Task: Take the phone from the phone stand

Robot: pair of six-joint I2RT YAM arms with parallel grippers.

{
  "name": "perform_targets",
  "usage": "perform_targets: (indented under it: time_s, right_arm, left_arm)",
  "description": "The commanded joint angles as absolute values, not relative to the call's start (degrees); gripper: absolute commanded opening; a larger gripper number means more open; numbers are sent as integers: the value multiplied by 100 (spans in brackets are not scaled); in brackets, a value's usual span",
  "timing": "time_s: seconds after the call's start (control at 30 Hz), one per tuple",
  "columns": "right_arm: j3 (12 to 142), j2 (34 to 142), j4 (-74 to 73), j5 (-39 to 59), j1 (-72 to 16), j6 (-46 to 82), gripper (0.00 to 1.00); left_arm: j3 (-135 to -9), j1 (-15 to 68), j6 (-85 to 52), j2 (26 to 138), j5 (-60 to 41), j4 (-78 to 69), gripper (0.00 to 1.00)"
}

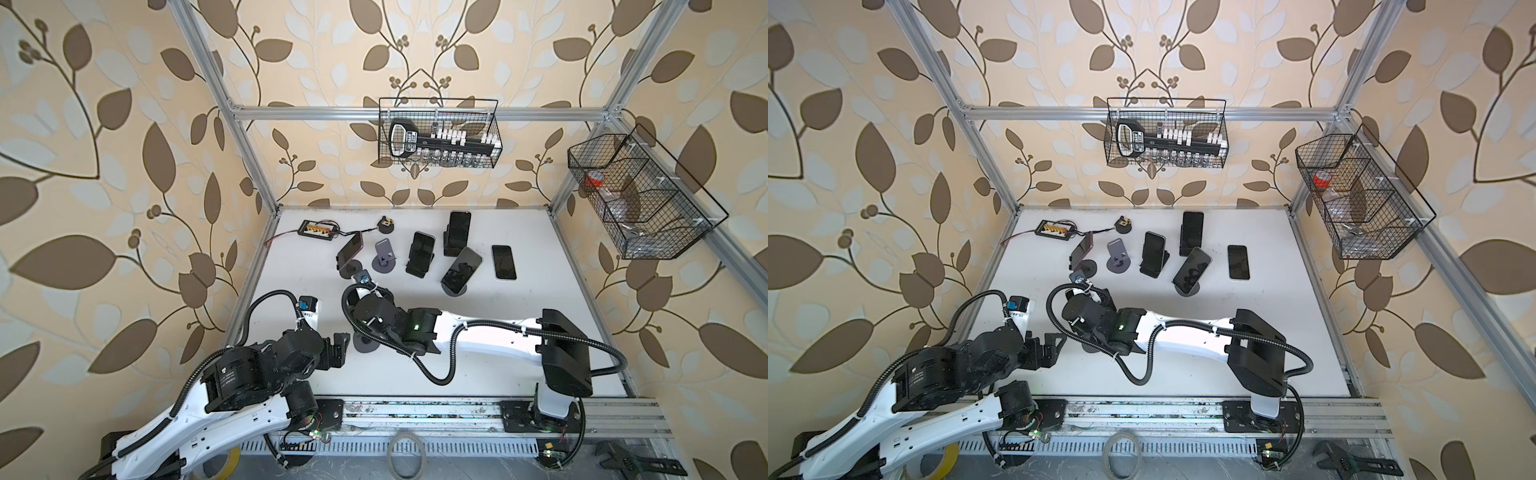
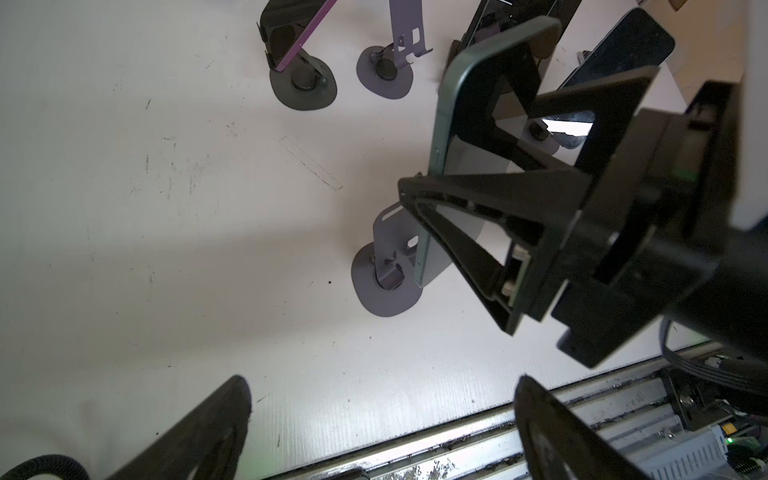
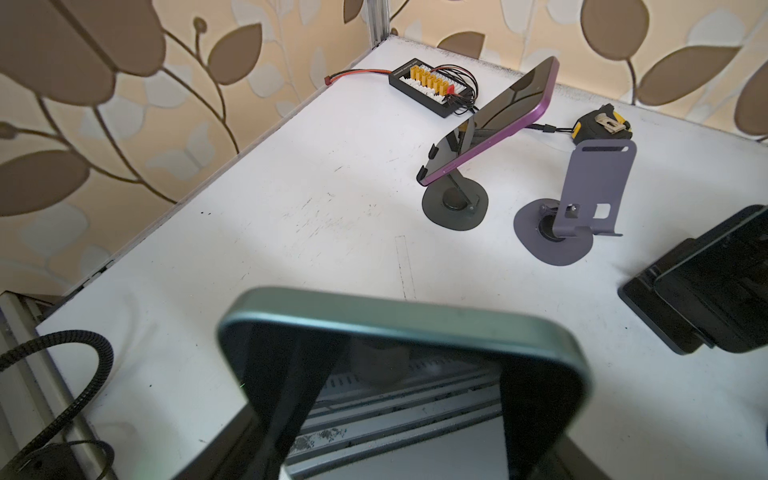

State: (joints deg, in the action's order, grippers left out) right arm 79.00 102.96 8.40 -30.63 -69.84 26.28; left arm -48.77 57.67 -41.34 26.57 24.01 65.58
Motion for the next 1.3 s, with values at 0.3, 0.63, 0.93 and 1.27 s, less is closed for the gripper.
perform_targets:
  time_s: [0.3, 0.63, 0.93, 1.27]
  right_arm:
    - [7072, 9188, 707, -2739, -6659, 2730, 57]
    - [6341, 8403, 735, -2521, -6170, 2694, 56]
    - [5876, 7831, 739, -2472, -5497, 2772, 54]
    - [5419, 7432, 816, -2366, -5030, 3031, 52]
  left_arm:
    - [-5185, 5739, -3301, 3787, 2448, 5298, 99]
    - [-5421, 5739, -2786, 4862, 2182, 4187, 99]
    - [-6165, 5735, -1718, 5957, 2316, 3472, 99]
    - [-6325, 5730, -1112, 6554, 1682, 2533, 99]
